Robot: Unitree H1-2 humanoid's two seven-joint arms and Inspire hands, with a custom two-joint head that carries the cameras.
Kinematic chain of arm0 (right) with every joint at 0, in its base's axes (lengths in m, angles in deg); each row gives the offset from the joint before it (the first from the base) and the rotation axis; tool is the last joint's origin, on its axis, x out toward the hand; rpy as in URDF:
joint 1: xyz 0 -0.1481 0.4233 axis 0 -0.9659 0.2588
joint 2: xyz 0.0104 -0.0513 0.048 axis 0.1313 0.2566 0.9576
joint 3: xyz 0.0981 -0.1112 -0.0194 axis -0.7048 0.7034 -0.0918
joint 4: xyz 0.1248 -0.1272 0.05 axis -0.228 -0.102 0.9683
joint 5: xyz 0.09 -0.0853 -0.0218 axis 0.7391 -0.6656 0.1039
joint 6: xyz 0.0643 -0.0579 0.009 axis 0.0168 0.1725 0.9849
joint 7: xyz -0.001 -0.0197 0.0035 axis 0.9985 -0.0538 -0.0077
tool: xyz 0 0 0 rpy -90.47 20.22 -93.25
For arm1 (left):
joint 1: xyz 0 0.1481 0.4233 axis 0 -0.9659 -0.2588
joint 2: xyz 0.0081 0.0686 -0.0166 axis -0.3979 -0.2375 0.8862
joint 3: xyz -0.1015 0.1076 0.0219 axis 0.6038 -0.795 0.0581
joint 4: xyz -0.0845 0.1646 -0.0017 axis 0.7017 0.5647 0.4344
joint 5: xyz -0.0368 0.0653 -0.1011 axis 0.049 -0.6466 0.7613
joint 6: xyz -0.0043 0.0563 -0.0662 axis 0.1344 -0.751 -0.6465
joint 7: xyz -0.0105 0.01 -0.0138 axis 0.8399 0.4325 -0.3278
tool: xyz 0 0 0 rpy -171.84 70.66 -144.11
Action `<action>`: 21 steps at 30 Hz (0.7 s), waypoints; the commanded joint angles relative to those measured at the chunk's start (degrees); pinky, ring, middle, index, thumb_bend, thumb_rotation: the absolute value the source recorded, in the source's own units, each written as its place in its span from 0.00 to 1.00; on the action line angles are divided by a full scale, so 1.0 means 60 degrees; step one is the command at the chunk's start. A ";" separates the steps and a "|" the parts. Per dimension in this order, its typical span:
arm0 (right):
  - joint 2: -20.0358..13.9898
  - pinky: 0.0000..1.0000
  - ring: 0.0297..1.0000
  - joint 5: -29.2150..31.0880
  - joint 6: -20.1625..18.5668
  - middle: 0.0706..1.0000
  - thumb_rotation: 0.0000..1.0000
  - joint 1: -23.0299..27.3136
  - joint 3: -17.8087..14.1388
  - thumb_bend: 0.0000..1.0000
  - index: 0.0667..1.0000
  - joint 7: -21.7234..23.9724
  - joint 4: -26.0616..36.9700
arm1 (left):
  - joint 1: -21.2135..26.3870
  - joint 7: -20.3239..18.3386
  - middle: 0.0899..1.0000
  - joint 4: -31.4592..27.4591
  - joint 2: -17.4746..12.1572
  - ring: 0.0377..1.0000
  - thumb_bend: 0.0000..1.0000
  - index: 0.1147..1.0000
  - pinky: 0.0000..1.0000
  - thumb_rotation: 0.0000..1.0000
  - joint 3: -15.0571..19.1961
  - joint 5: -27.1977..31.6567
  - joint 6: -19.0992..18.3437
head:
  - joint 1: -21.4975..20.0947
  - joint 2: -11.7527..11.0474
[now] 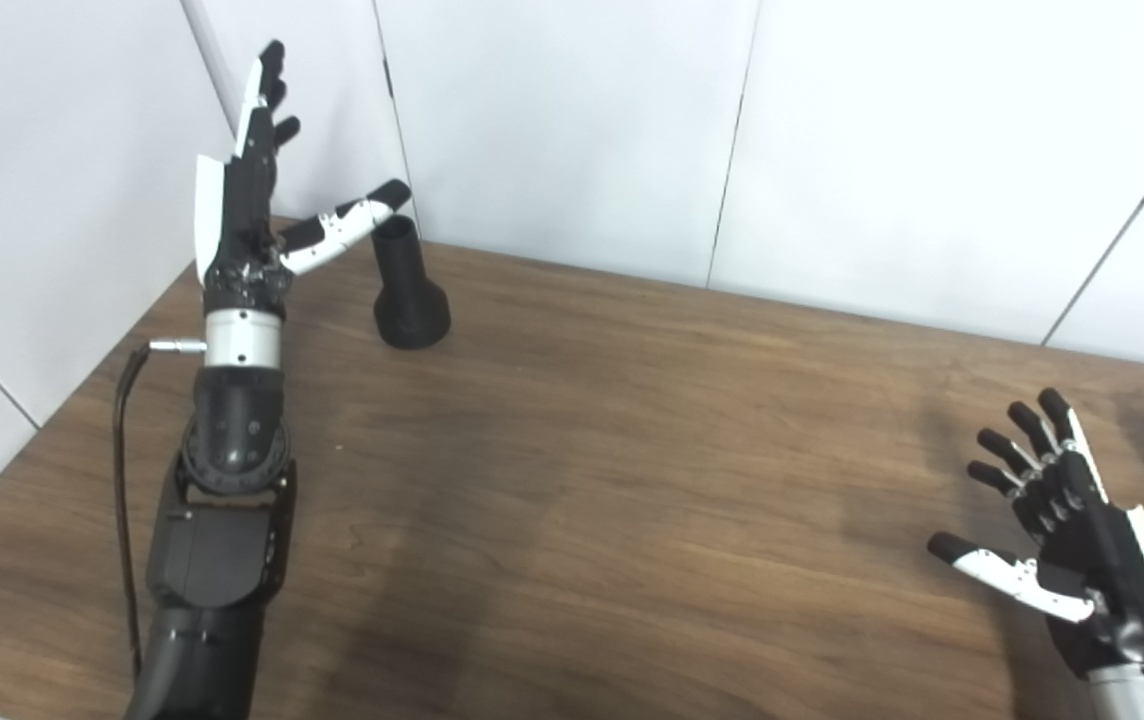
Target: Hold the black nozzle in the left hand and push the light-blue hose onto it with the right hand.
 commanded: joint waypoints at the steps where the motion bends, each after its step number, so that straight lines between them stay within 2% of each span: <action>1: -0.0014 0.79 0.86 0.0017 0.0006 0.94 0.01 0.0168 -0.0094 0.67 1.00 -0.0144 0.0462 | 0.0630 0.0143 1.00 0.0003 -0.0430 1.00 0.85 1.00 0.97 0.22 -0.0007 -0.0213 0.0054 | 0.0003 0.0043; 7: 0.0006 0.75 0.84 -0.0079 -0.0278 0.93 0.03 0.0108 -0.0063 0.67 1.00 -0.0225 0.0774 | 0.0820 -0.0316 1.00 0.0518 -0.0896 1.00 0.89 1.00 1.00 0.19 -0.0170 -0.0011 -0.0565 | -0.0064 0.0100; 11: 0.0005 0.77 0.85 -0.0043 -0.0356 0.94 0.05 0.0086 -0.0067 0.66 1.00 -0.0248 0.0837 | 0.0893 -0.0531 1.00 0.0930 -0.1221 1.00 0.99 1.00 0.97 0.32 -0.0305 -0.0136 -0.1389 | -0.0117 0.0113; 13: 0.0021 0.78 0.86 -0.0003 -0.0346 0.94 0.05 0.0071 -0.0093 0.66 1.00 -0.0257 0.0829 | 0.0918 -0.0688 1.00 0.1237 -0.1303 1.00 1.00 1.00 0.95 0.36 -0.0386 -0.0014 -0.1481 | -0.0123 0.0106; 16: 0.0050 0.78 0.84 0.0049 -0.0365 0.93 0.03 0.0030 -0.0135 0.66 1.00 -0.0287 0.0934 | 0.0978 -0.0877 1.00 0.1712 -0.1407 1.00 1.00 1.00 0.99 0.41 -0.0570 0.0011 -0.1607 | -0.0201 0.0149; 21: 0.0023 0.74 0.81 -0.0064 -0.0444 0.92 0.04 -0.0067 -0.0191 0.67 1.00 -0.0323 0.1136 | 0.1097 -0.0982 1.00 0.2247 -0.1444 1.00 1.00 1.00 1.00 0.40 -0.0720 0.0228 -0.1639 | -0.0228 0.0209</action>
